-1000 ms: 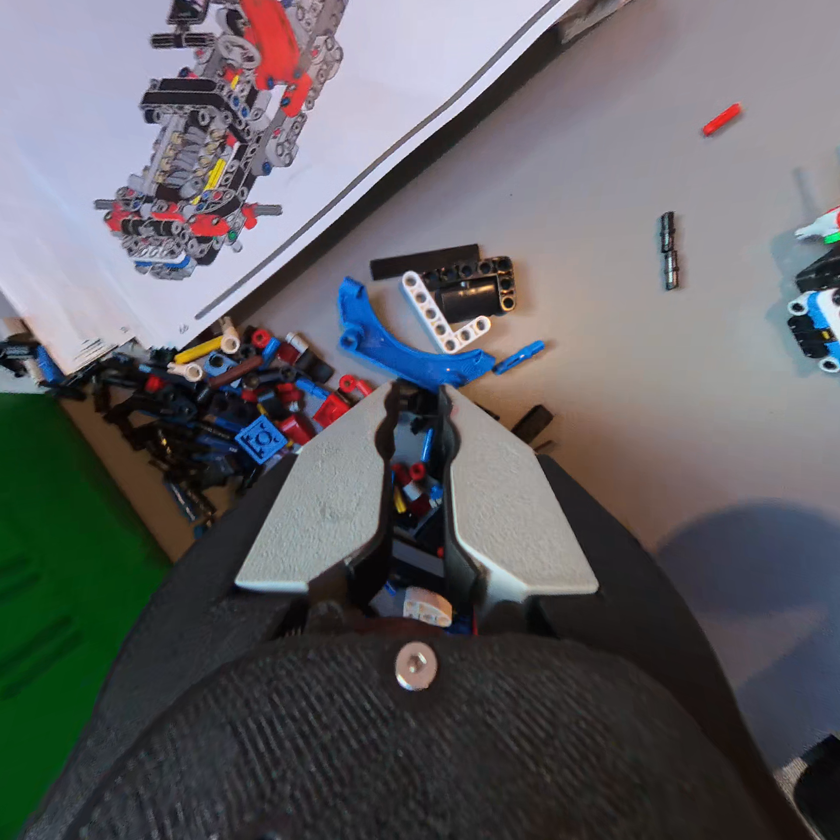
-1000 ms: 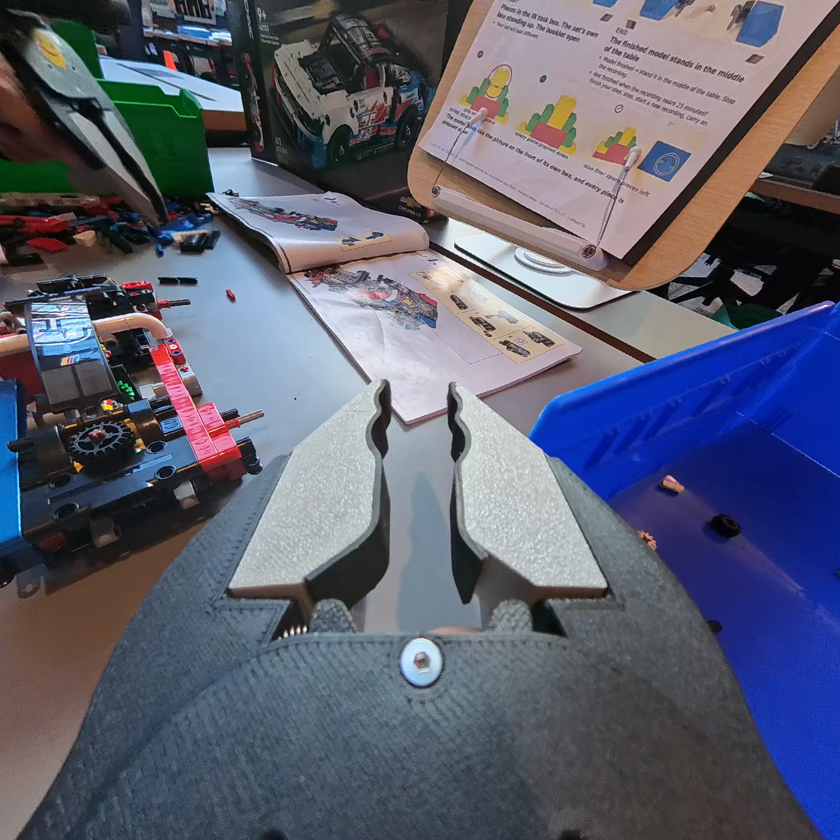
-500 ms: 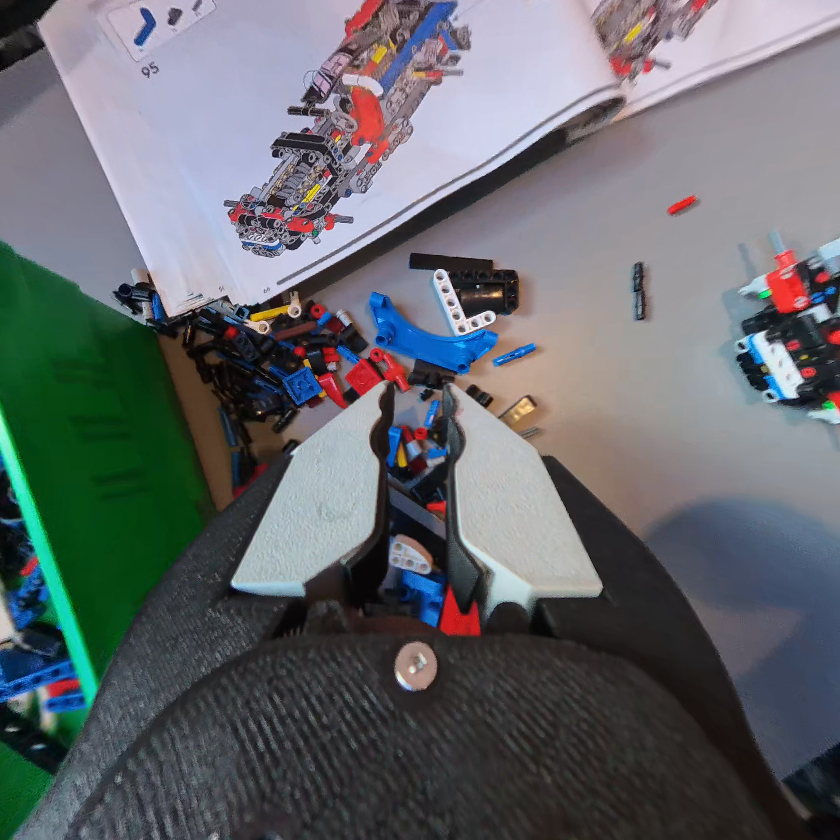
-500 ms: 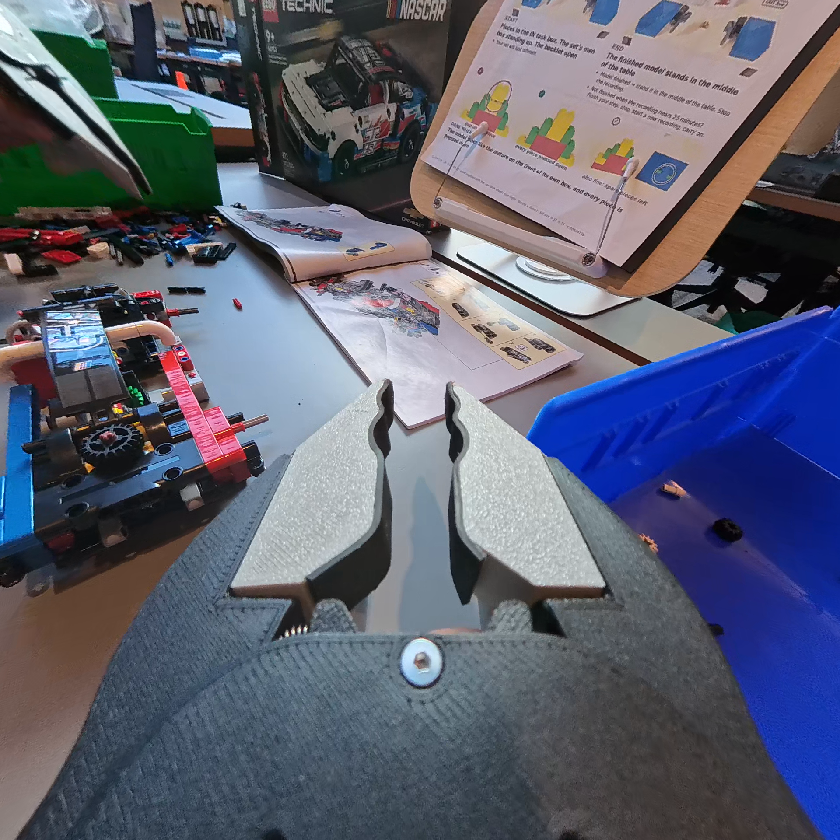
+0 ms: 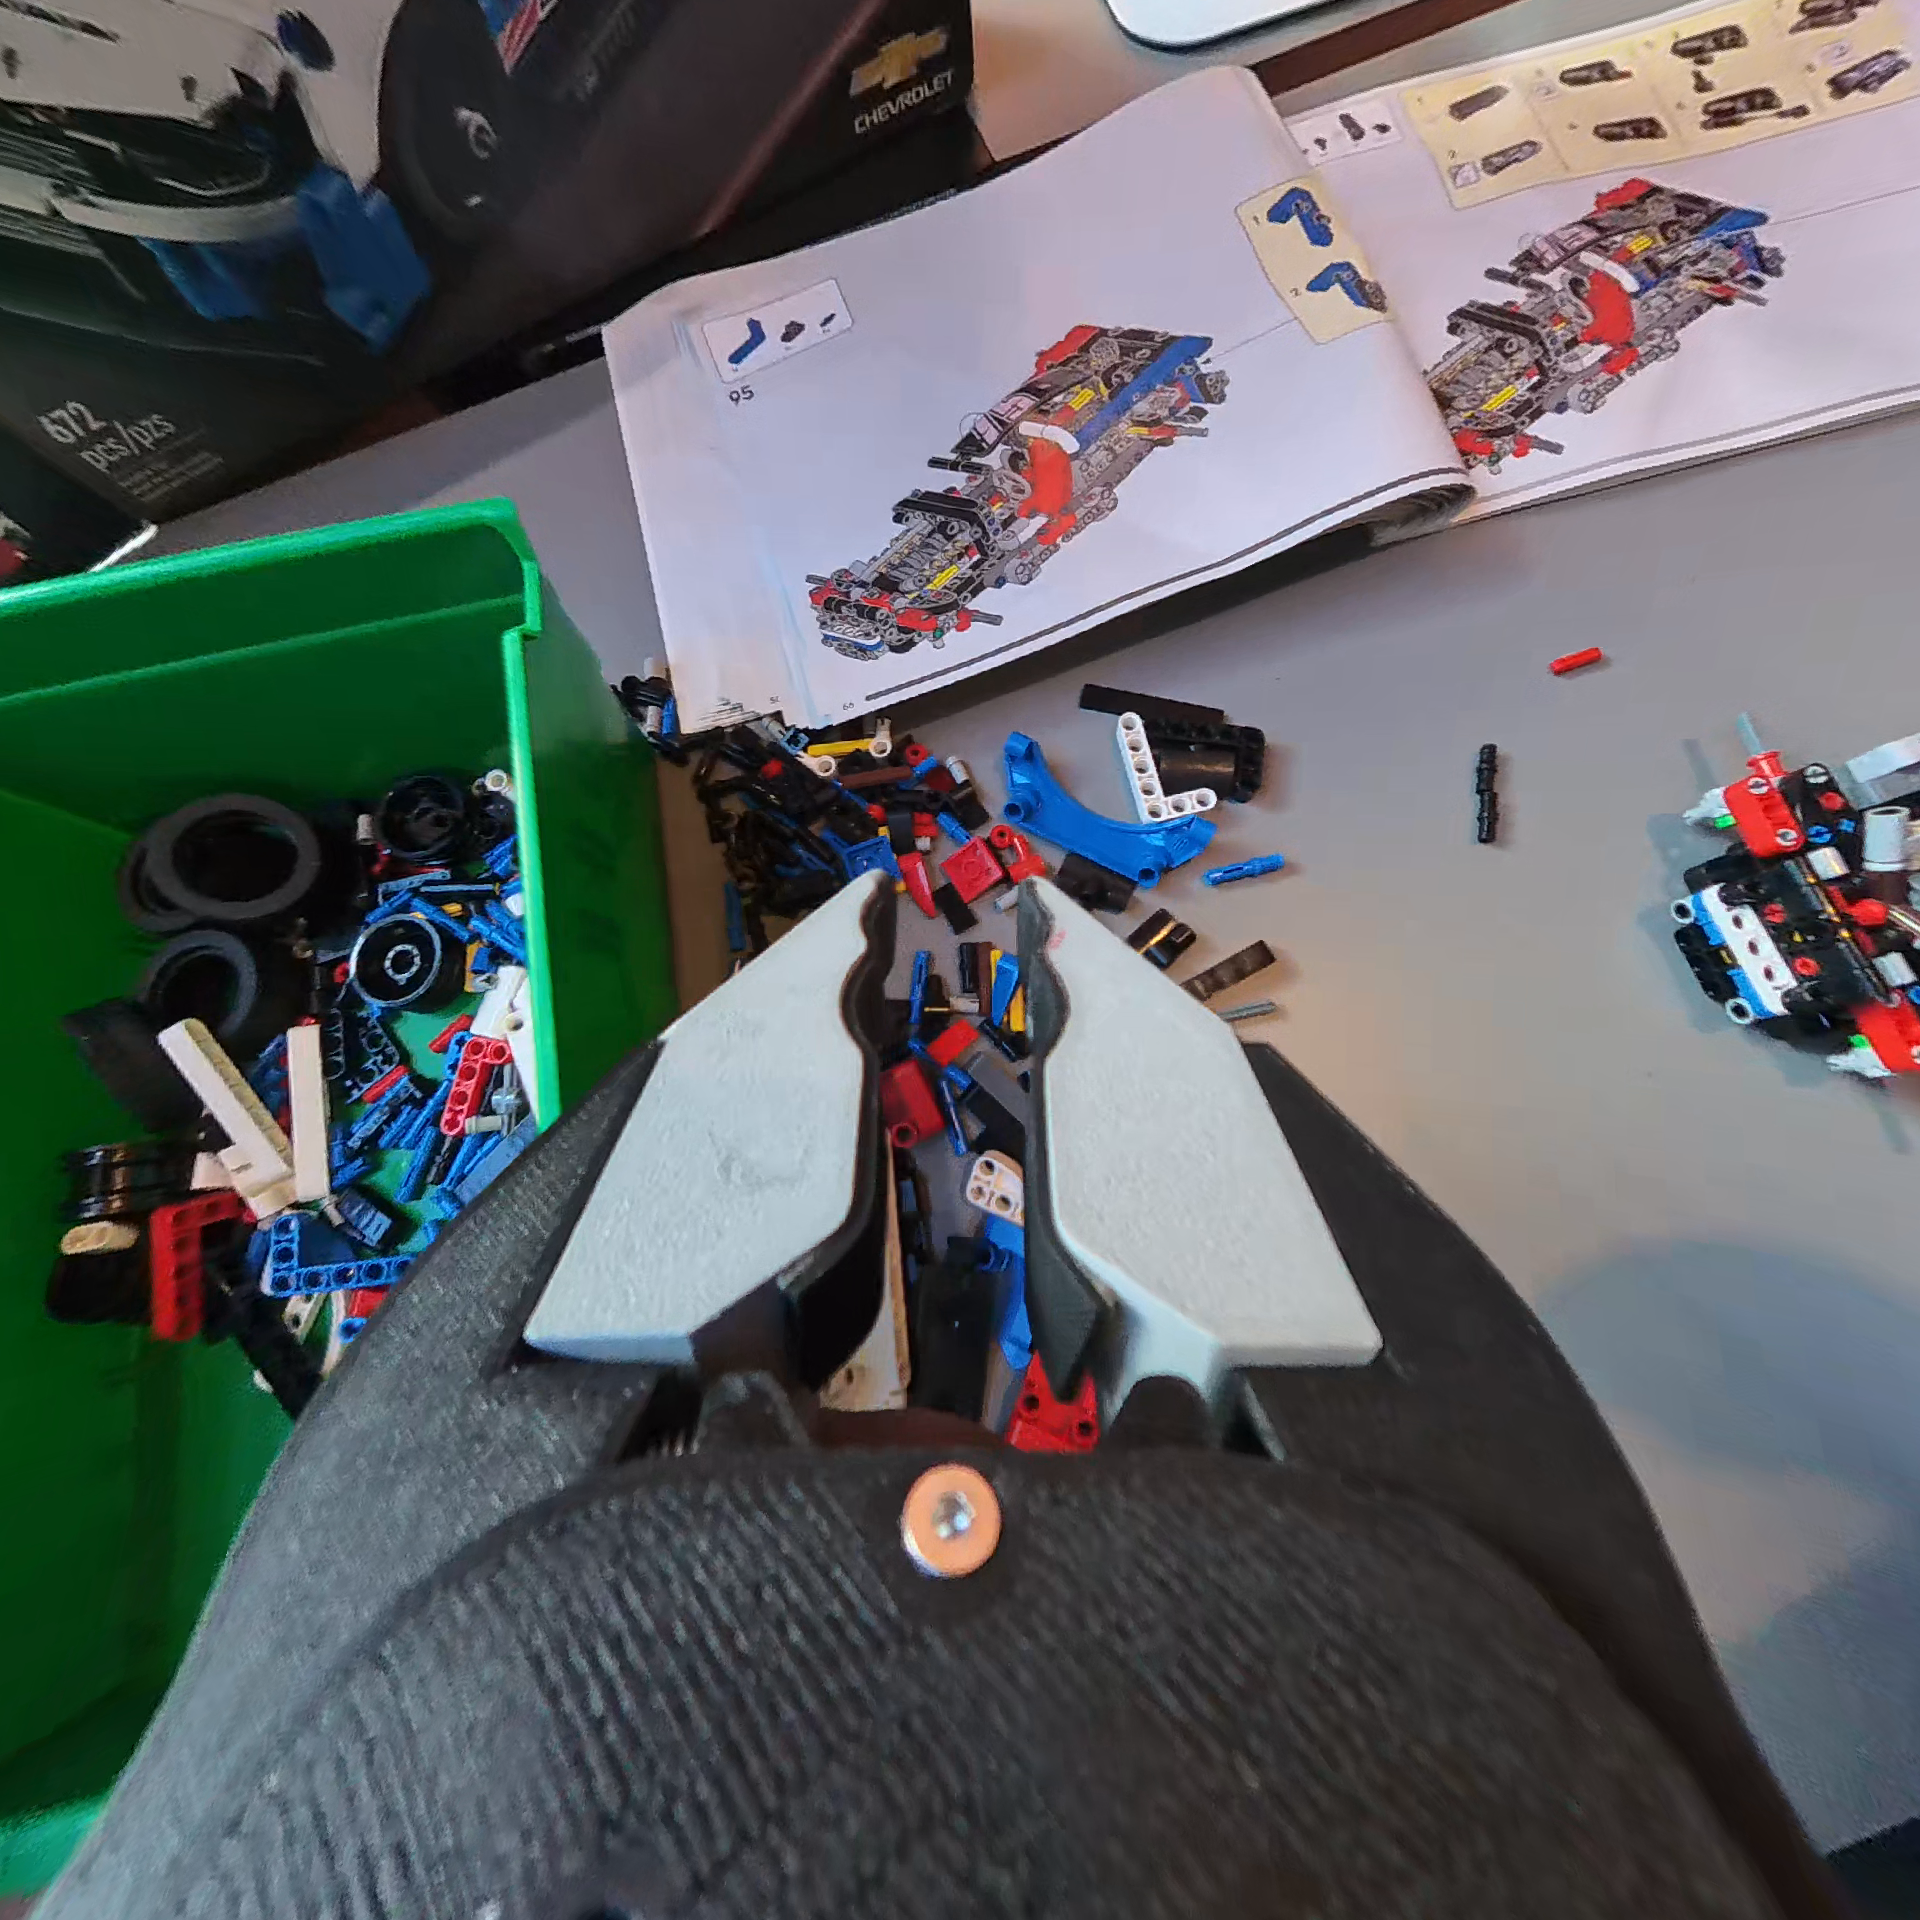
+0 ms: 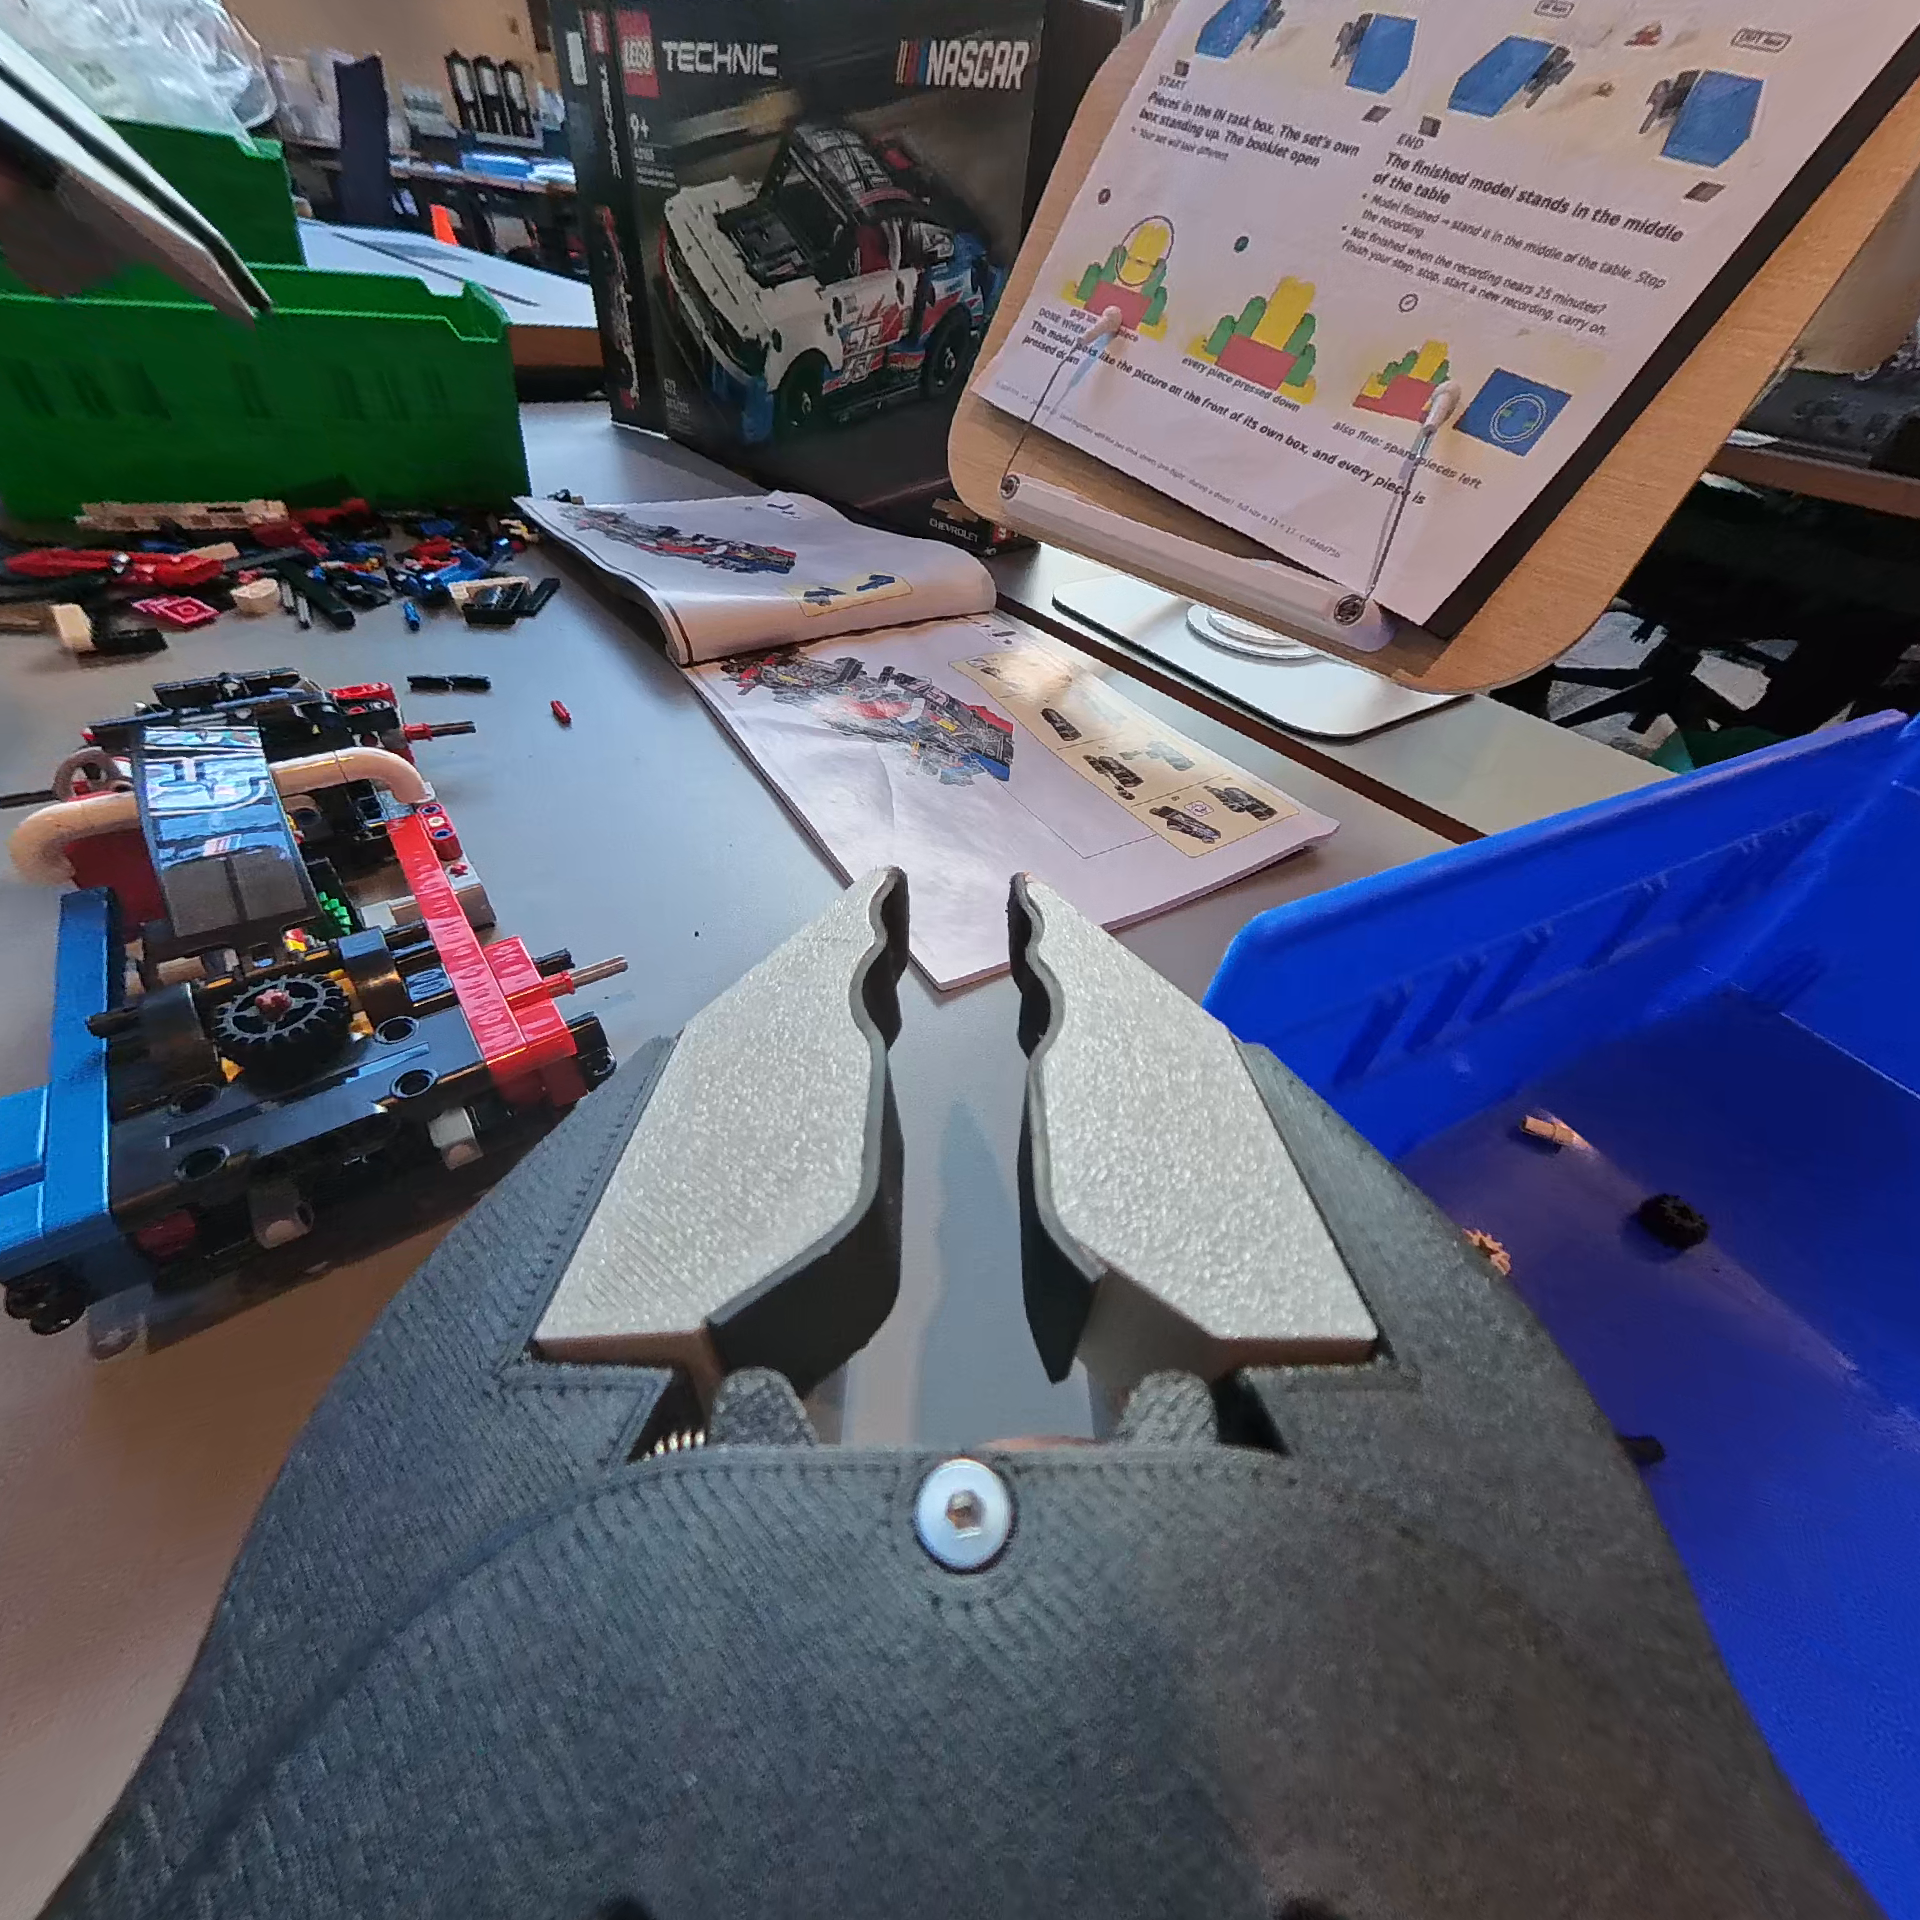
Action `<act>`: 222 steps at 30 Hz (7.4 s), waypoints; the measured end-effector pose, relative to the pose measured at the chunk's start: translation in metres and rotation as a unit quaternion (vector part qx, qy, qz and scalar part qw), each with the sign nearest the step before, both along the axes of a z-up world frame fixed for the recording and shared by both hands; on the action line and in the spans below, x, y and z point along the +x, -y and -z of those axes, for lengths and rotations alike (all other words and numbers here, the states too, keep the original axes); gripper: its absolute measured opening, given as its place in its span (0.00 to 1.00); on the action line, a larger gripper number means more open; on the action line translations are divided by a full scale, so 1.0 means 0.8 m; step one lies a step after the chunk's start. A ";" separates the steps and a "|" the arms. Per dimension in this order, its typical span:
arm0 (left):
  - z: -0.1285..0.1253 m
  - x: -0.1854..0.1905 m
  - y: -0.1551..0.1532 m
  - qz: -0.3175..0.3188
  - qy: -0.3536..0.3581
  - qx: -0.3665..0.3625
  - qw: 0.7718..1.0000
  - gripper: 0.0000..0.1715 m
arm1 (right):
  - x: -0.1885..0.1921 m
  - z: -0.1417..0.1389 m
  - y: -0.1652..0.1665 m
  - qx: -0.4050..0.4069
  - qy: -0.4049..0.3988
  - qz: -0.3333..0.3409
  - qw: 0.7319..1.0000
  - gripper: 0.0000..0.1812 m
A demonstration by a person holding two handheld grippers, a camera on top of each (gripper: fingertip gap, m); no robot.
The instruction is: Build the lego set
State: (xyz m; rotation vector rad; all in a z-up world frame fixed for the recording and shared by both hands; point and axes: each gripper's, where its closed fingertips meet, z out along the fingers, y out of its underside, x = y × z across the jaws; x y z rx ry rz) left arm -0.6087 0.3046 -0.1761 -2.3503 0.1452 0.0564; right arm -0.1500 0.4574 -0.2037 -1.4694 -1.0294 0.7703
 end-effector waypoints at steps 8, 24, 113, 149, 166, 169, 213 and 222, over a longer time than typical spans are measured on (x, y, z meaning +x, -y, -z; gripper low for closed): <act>0.009 -0.004 0.010 -0.009 -0.004 -0.006 1.000 0.12 | 0.002 -0.002 -0.001 -0.001 -0.006 0.002 1.000 0.08; 0.112 -0.034 0.013 0.025 -0.096 -0.231 0.968 0.07 | 0.001 -0.002 0.000 -0.002 -0.007 -0.001 1.000 0.07; 0.023 0.235 -0.003 0.036 -0.013 0.315 0.948 0.07 | 0.005 -0.015 0.019 -0.067 -0.072 -0.045 0.994 0.06; 0.009 0.230 0.000 0.052 0.090 0.351 0.930 0.04 | -0.038 -0.005 0.007 -0.031 -0.027 -0.060 0.997 0.10; 0.005 0.240 0.000 0.067 0.037 0.368 0.927 0.01 | -0.055 -0.007 0.018 -0.027 -0.029 -0.094 0.995 0.09; 0.004 0.243 0.002 0.070 0.029 0.372 0.925 0.01 | -0.057 -0.007 0.021 -0.024 -0.027 -0.094 0.995 0.09; 0.042 0.156 -0.013 0.333 -0.016 -0.001 0.943 0.08 | -0.031 0.004 -0.011 -0.016 0.006 0.019 1.000 0.10; 0.130 0.097 -0.079 0.408 -0.145 -0.134 0.892 0.07 | -0.026 0.001 -0.009 -0.005 0.000 0.028 1.000 0.09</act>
